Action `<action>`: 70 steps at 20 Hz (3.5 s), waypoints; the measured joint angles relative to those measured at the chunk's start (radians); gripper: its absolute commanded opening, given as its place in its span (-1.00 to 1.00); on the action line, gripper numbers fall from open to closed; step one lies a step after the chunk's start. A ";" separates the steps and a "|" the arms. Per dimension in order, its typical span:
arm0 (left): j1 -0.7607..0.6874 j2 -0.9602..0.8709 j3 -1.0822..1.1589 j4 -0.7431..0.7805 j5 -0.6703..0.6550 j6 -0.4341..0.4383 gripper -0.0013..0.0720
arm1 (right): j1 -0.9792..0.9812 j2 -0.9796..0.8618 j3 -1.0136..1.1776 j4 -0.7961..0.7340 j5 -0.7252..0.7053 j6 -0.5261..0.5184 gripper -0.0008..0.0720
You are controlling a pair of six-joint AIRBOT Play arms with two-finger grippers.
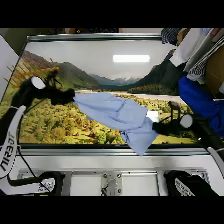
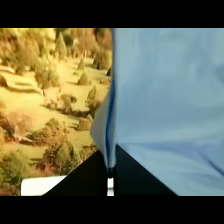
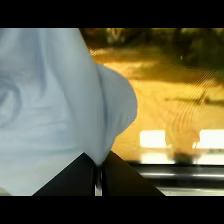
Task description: Fold the clothes and pants, and hang the long-sleeved shirts on hangers.
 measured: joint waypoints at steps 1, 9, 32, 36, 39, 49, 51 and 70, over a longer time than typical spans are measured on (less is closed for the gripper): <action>0.024 0.040 0.041 0.000 -0.011 0.000 -0.94 | -0.020 0.044 0.074 -0.025 0.028 -0.014 -0.93; 0.175 0.506 0.404 -0.020 -0.035 0.001 -0.94 | -0.208 0.388 0.771 -0.104 0.099 -0.059 -0.93; 0.156 0.380 0.155 -0.024 0.159 -0.023 -0.95 | -0.211 -0.175 1.039 0.039 0.287 0.044 -0.93; 0.111 0.087 0.144 -0.023 0.229 -0.019 -0.95 | -0.182 -0.486 1.030 0.048 0.187 0.015 -0.93; 0.091 -0.114 0.216 -0.024 0.285 -0.014 -0.95 | -0.165 -0.641 1.029 0.064 0.027 -0.006 -0.93; 0.077 -0.406 0.458 -0.038 0.330 -0.008 -0.95 | -0.154 -0.793 1.027 0.005 -0.266 -0.018 -0.93; 0.079 -0.409 0.443 -0.035 0.320 -0.008 -0.95 | -0.153 -0.786 1.015 -0.031 -0.244 -0.019 -0.93; 0.092 -0.315 0.089 -0.023 0.280 -0.008 0.70 | -0.099 -0.627 0.586 -0.105 -0.152 -0.023 0.81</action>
